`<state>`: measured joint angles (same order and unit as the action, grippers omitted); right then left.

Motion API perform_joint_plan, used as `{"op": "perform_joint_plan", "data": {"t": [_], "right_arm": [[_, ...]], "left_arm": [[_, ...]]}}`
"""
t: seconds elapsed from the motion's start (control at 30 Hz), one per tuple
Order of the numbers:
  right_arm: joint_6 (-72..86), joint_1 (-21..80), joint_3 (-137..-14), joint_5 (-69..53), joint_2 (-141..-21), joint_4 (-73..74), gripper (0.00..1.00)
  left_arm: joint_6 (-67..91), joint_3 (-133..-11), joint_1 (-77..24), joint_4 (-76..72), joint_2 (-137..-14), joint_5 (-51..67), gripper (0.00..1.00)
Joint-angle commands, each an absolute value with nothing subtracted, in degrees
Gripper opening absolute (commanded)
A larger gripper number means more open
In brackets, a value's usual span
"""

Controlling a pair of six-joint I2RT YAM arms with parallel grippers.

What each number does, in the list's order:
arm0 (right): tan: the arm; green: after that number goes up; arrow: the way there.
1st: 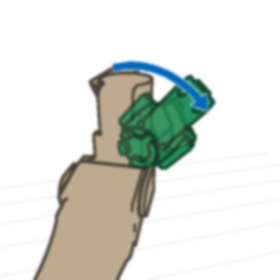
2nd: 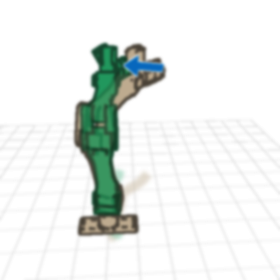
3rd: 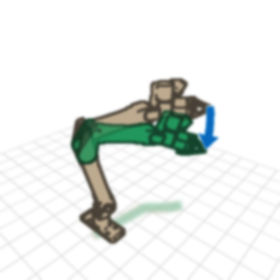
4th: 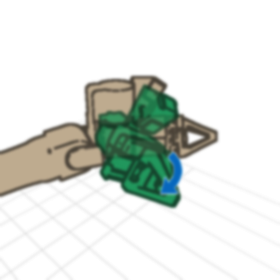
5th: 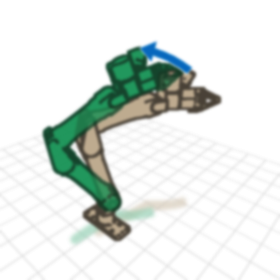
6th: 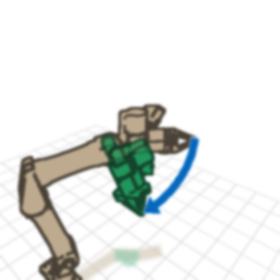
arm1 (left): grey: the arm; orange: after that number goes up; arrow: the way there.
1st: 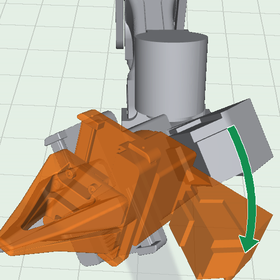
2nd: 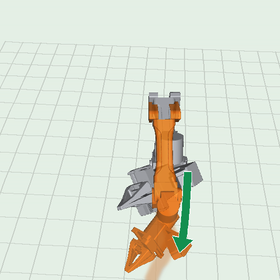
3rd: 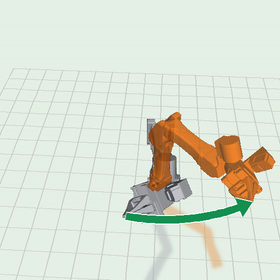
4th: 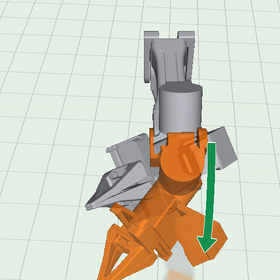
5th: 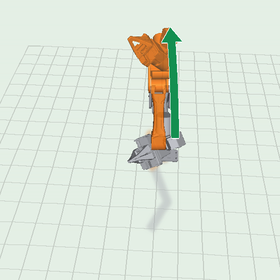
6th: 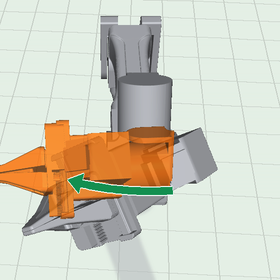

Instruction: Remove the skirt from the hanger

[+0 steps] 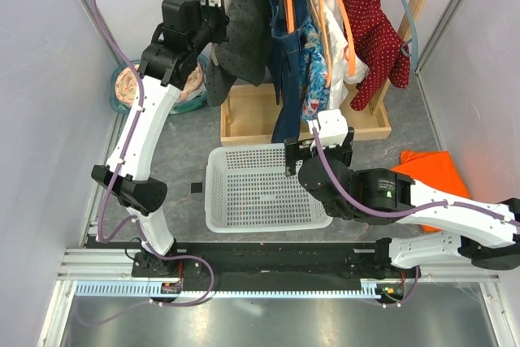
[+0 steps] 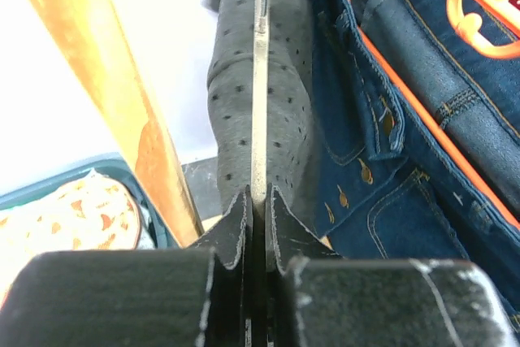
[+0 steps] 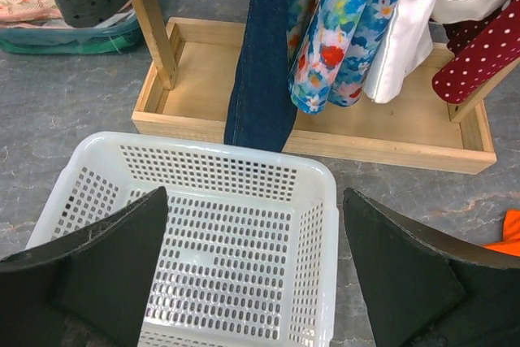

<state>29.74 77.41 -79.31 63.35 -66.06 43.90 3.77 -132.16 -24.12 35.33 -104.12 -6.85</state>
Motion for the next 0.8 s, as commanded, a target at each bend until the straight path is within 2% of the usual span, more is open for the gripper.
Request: {"op": "perform_joint_plan", "data": {"t": [0.0, 0.57, 0.77], "right_arm": [[29.9, 77.1, -78.6, 62.0, -65.4, 41.8, 0.95], [30.7, 76.1, -78.5, 60.0, -65.7, 40.6, 0.92], [30.6, 74.9, -81.2, 57.1, -66.5, 38.6, 0.98]], "left_arm": [[2.2, -135.7, -23.8, 32.2, -99.8, -5.0, 0.02], [0.1, -138.6, -23.9, 34.4, -90.3, -0.2, 0.02], [0.2, -128.8, -23.9, 41.1, -81.9, 2.9, 0.02]]}}
